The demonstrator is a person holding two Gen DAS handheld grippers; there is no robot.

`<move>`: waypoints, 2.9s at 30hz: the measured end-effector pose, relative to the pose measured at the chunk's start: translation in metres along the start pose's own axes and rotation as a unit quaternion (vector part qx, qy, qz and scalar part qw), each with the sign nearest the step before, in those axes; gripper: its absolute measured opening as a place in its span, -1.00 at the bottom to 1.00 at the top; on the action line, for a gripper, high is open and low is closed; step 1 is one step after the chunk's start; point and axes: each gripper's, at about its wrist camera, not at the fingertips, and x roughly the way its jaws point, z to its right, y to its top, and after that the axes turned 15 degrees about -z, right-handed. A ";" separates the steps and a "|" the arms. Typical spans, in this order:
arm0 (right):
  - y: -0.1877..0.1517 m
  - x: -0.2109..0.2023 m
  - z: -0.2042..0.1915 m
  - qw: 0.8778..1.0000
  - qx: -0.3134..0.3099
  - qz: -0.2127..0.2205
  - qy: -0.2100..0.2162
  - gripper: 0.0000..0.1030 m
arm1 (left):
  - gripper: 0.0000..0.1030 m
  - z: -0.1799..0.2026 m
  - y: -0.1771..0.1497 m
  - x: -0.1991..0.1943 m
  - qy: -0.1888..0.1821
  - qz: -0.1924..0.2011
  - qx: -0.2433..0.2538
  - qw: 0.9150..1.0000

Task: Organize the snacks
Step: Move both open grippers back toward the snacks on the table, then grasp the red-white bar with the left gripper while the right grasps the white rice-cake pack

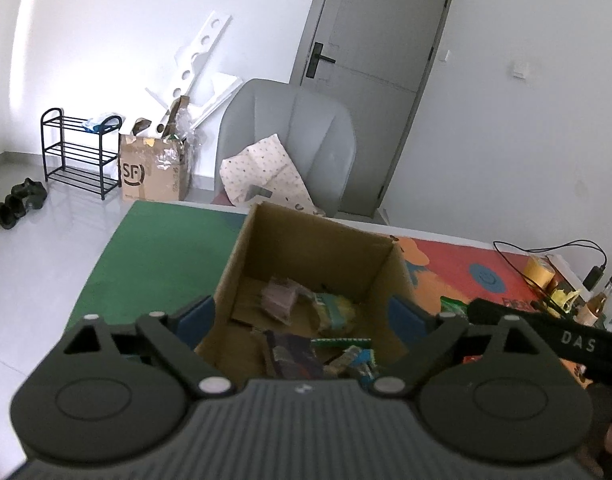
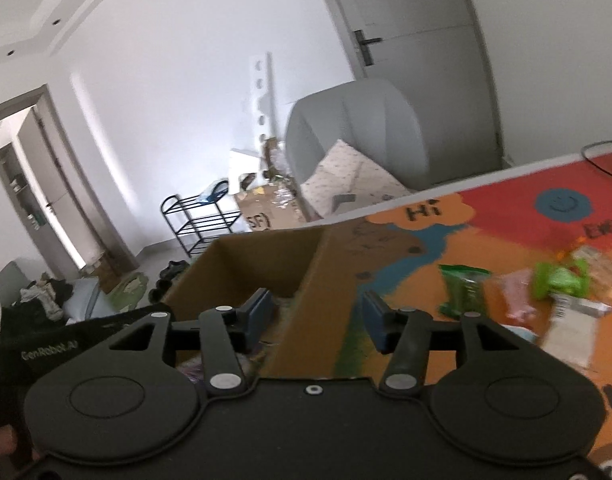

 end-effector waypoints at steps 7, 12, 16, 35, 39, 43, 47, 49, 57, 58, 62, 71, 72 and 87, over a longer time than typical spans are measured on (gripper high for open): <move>-0.008 -0.011 0.026 1.000 0.021 0.005 -0.020 0.14 | 0.88 0.017 -0.002 0.006 -0.007 -0.004 0.006 1.000; -0.013 -0.020 0.043 0.999 0.033 0.007 -0.031 0.18 | 0.88 0.029 -0.003 0.008 -0.018 -0.004 0.013 1.000; -0.018 -0.027 0.056 0.998 0.043 0.008 -0.041 0.19 | 0.88 0.043 -0.002 0.010 -0.031 -0.004 0.022 0.999; -0.038 -0.060 0.119 0.991 0.092 0.023 -0.091 0.22 | 0.88 0.111 -0.013 0.027 -0.078 -0.014 0.076 0.994; -0.042 -0.062 0.129 0.990 0.102 0.023 -0.099 0.22 | 0.88 0.125 -0.016 0.032 -0.088 -0.018 0.090 0.992; -0.045 -0.061 0.135 0.988 0.108 0.021 -0.105 0.22 | 0.88 0.138 -0.018 0.042 -0.100 -0.028 0.108 0.989; -0.046 -0.059 0.138 0.987 0.112 0.017 -0.112 0.22 | 0.88 0.147 -0.020 0.054 -0.109 -0.042 0.116 0.986; -0.046 -0.059 0.139 0.987 0.112 0.017 -0.115 0.22 | 0.88 0.151 -0.019 0.061 -0.111 -0.048 0.120 0.985; -0.046 -0.049 0.150 0.985 0.126 0.012 -0.117 0.22 | 0.87 0.167 -0.023 0.093 -0.107 -0.076 0.132 0.982; -0.046 -0.047 0.151 0.985 0.126 0.011 -0.117 0.22 | 0.87 0.168 -0.023 0.097 -0.106 -0.080 0.131 0.982; -0.045 -0.042 0.155 0.985 0.124 0.005 -0.122 0.22 | 0.86 0.173 -0.026 0.113 -0.105 -0.093 0.138 0.981; -0.044 -0.027 0.167 0.983 0.135 -0.006 -0.128 0.22 | 0.86 0.181 -0.027 0.145 -0.107 -0.115 0.137 0.978; -0.043 -0.026 0.167 0.983 0.134 -0.007 -0.128 0.22 | 0.85 0.182 -0.028 0.147 -0.107 -0.116 0.136 0.978; -0.035 -0.004 0.166 0.983 0.129 -0.018 -0.129 0.22 | 0.14 0.180 -0.031 0.170 -0.084 -0.124 0.139 0.979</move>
